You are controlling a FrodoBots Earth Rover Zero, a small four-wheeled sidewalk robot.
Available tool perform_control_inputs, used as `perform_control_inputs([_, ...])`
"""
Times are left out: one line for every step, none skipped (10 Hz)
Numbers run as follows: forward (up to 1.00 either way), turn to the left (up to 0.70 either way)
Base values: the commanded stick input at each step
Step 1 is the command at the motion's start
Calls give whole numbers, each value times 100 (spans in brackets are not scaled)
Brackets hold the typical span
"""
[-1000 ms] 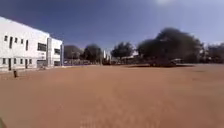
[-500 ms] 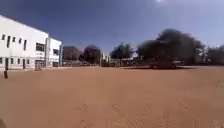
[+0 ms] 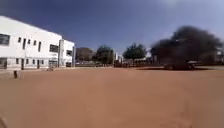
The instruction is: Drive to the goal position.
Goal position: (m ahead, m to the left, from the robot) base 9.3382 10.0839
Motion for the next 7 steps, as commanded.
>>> perform_control_inputs([100, 0])
perform_control_inputs([100, 0])
perform_control_inputs([100, 0])
perform_control_inputs([100, 0])
perform_control_inputs([100, 0])
perform_control_inputs([100, 0])
perform_control_inputs([100, 0])
